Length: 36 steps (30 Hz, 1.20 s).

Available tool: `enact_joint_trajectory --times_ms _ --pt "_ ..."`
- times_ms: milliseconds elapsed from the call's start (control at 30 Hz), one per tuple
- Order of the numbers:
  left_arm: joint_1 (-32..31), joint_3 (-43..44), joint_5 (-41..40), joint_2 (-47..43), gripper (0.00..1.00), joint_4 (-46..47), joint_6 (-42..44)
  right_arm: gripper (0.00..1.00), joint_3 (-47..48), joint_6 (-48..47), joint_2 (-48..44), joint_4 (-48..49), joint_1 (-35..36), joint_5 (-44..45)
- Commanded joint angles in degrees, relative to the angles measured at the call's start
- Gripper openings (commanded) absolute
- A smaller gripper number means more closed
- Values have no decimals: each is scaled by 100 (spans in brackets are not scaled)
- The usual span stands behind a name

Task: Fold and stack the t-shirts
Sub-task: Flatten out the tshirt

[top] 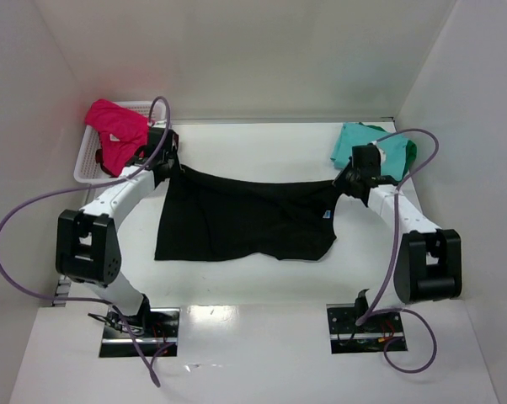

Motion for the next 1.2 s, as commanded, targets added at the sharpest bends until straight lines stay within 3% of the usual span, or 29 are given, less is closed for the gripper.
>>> enact_joint_trajectory --times_ms 0,167,267,367,467,500,733,1167 --pt "165 224 232 245 0 426 -108 0 397 -263 383 746 -266 -206" --pt "237 338 451 655 0 543 -108 7 714 -535 951 877 -337 -283" --pt "237 391 651 886 0 579 -108 19 731 -641 1168 877 -337 -371" --pt "237 443 777 1027 0 631 -108 37 627 -693 1189 956 -337 -738" --pt "237 496 908 1159 0 649 -108 70 472 -746 1031 930 -337 -1231" --pt "237 496 909 1159 0 649 -108 74 375 -746 903 904 -337 -1347" --pt "237 558 961 1212 0 649 -108 72 -409 -532 -50 737 -231 -1738" --pt "237 610 1014 1107 0 649 -108 61 -1118 387 88 351 454 -1494"
